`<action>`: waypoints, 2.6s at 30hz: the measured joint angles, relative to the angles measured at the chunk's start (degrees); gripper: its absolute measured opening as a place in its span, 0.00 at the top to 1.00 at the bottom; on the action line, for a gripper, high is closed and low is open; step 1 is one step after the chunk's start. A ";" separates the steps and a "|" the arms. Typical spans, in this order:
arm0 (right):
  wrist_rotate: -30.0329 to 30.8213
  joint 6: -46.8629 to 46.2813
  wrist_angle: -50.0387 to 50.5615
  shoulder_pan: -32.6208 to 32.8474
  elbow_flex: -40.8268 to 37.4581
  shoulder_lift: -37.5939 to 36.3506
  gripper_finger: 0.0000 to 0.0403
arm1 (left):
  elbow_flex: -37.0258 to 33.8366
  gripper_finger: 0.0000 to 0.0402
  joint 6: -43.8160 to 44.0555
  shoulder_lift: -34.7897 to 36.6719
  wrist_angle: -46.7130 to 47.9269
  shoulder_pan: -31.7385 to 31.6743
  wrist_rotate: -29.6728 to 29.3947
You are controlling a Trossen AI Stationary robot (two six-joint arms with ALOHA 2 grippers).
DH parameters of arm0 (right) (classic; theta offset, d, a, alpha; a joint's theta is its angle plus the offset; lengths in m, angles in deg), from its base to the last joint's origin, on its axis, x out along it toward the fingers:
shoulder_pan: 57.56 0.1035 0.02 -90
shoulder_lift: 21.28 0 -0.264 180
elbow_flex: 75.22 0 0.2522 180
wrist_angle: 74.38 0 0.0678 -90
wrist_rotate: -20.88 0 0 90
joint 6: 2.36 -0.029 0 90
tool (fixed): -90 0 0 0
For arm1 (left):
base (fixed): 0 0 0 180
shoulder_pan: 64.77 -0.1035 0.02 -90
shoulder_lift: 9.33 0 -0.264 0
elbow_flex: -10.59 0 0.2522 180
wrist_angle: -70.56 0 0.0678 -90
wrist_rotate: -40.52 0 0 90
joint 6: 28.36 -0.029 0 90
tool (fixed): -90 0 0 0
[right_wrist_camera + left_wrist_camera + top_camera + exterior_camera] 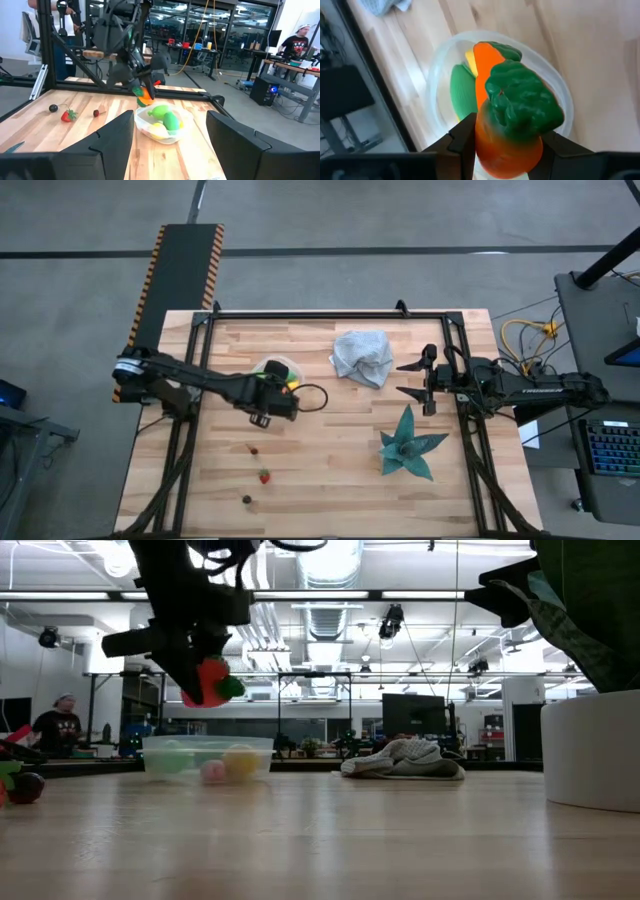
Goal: Pick and placing Produce into tupperware
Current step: Put the orange carrot into the transparent container, then put the red and black cherry into the transparent container
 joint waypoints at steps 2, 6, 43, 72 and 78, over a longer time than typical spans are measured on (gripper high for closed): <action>0.00 0.00 0.00 0.00 0.00 -0.02 0.40 | -0.95 0.74 0.01 -0.02 0.17 -0.87 1.73; 0.00 0.00 0.00 0.00 0.00 0.00 0.40 | -3.39 0.74 0.00 -0.07 0.00 -2.41 5.79; 0.00 0.00 0.07 0.00 0.00 -0.02 0.40 | -6.49 0.45 -0.35 -0.22 -3.38 -6.80 5.23; 0.00 0.00 0.11 0.00 0.00 -0.02 0.40 | 7.04 0.44 -0.67 0.43 -0.38 2.44 1.42; 0.02 0.00 0.11 0.00 0.00 -0.01 0.40 | 7.15 0.44 3.92 0.43 2.90 7.85 2.10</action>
